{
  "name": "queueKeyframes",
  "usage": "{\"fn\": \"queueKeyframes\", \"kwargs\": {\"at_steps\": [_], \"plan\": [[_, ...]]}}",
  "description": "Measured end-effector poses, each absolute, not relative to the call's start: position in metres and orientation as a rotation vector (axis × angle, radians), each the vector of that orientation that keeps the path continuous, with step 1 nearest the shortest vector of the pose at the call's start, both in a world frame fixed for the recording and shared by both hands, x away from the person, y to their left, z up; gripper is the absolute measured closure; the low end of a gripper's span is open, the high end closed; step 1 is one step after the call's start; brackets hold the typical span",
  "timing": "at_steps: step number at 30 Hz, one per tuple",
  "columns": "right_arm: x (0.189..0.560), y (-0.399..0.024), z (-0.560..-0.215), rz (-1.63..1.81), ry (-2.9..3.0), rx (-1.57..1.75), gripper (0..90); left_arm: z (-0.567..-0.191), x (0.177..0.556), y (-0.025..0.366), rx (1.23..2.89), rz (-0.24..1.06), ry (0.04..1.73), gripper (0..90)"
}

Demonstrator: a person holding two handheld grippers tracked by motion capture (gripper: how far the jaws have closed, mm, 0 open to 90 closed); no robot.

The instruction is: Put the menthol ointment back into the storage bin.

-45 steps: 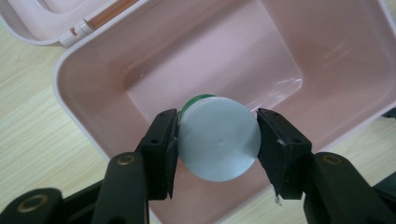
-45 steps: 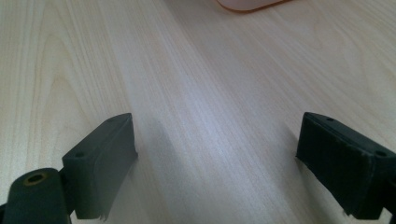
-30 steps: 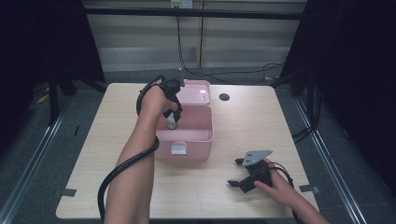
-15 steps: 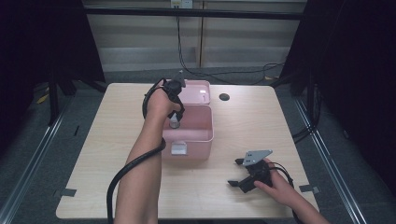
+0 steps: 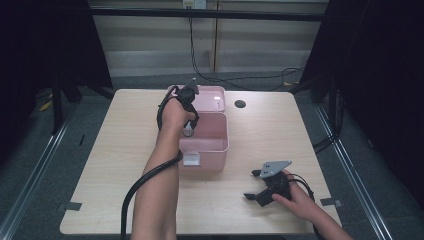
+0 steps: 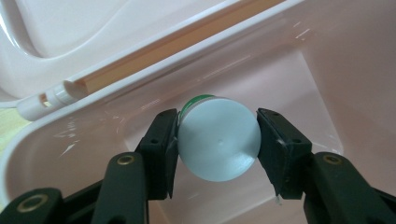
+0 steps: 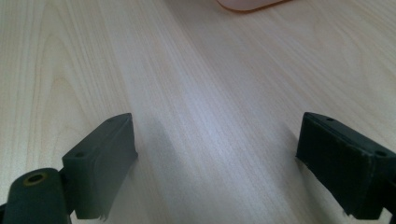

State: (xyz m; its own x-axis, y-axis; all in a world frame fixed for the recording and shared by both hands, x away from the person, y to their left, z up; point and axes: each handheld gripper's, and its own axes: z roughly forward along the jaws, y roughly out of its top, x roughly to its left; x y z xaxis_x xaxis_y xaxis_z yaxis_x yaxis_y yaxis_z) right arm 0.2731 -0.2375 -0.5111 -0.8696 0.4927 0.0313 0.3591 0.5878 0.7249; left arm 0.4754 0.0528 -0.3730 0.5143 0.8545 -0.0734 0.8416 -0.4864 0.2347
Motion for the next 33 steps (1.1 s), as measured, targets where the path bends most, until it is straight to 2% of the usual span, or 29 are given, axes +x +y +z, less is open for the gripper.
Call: {"fn": "queueKeyframes", "kwargs": {"at_steps": [22, 33], "plan": [[0.273, -0.237, -0.511, 1.148, 2.642, 0.718, 11.0, -0.401, 0.482, 0.052, 2.46, 0.096, 1.552, 50.0], [0.273, -0.237, -0.511, 1.148, 2.642, 0.718, 10.9, -0.416, 0.483, 0.048, 2.45, 0.105, 1.539, 49.6]]}}
